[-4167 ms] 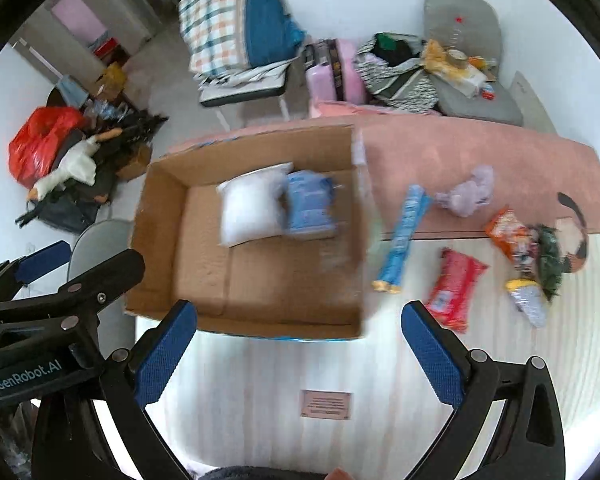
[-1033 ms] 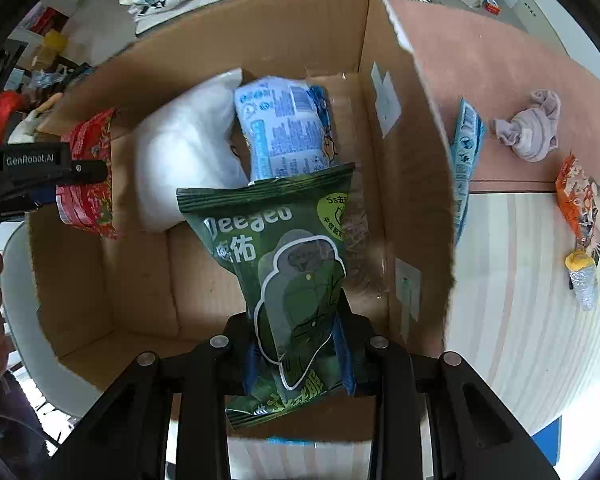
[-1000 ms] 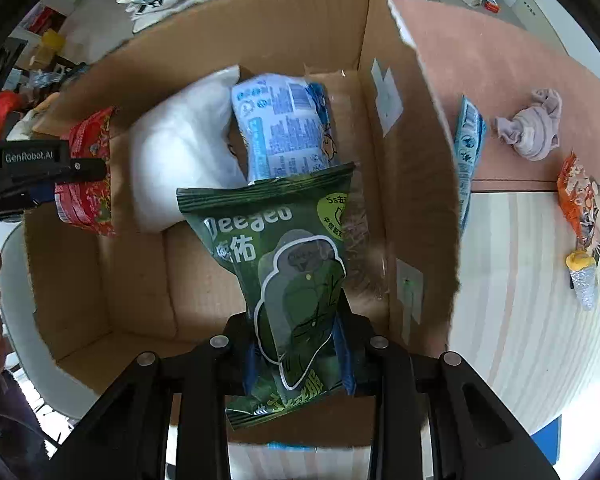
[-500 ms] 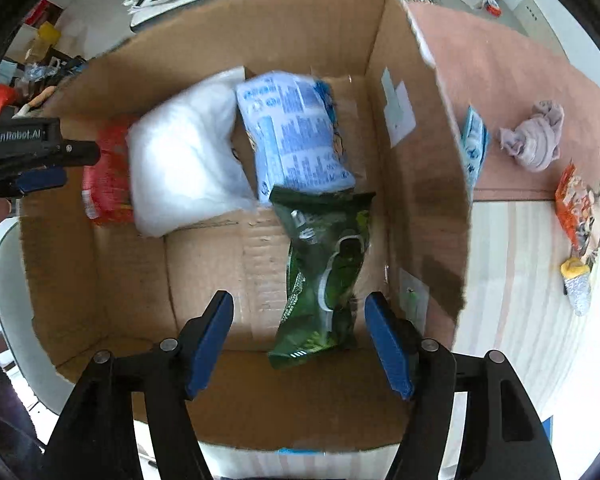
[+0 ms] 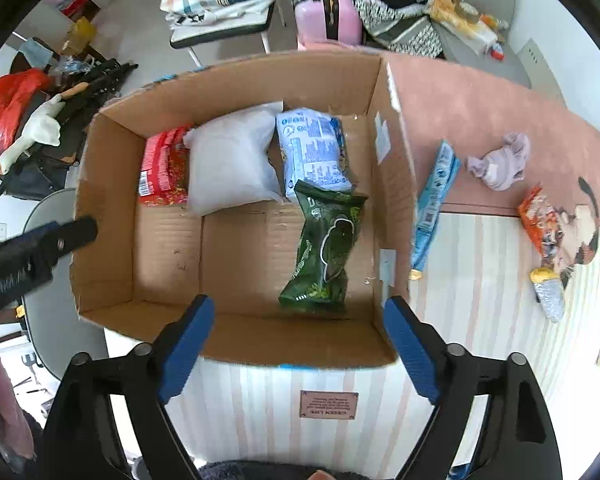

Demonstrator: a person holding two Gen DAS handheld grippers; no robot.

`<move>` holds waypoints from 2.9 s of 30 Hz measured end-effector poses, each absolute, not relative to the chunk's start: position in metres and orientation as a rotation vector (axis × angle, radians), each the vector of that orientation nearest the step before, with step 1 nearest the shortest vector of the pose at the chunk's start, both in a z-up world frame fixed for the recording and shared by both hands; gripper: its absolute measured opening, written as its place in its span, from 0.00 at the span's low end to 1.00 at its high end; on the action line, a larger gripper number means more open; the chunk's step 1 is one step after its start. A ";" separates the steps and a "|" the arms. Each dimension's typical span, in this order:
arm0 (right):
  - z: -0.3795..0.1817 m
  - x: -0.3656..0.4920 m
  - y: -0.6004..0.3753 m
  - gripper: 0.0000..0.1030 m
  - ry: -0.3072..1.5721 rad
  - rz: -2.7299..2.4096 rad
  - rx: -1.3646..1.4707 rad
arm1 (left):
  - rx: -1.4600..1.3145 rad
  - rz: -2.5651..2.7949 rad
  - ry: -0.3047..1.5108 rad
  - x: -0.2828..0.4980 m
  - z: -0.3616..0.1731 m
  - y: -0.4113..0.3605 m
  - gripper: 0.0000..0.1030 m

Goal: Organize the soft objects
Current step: 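Carry both bags into the box and release them, then grasp the lilac cloth with the left tool while the right tool grasps the orange seed bag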

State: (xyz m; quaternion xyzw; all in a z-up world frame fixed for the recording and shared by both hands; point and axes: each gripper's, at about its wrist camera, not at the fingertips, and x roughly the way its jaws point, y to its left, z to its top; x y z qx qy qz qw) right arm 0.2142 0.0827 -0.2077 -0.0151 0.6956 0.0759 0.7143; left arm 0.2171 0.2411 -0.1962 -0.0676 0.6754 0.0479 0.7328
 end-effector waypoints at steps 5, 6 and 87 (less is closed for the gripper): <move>-0.183 0.197 0.073 1.00 1.482 0.189 -0.015 | -0.129 0.121 1.409 0.189 -0.165 0.235 0.94; -0.176 0.193 0.071 1.00 1.463 0.191 -0.021 | -0.136 0.123 1.390 0.184 -0.158 0.235 0.96; -0.276 0.332 -0.281 0.33 1.672 -0.026 0.144 | 0.128 -0.316 1.637 0.409 -0.274 -0.117 0.35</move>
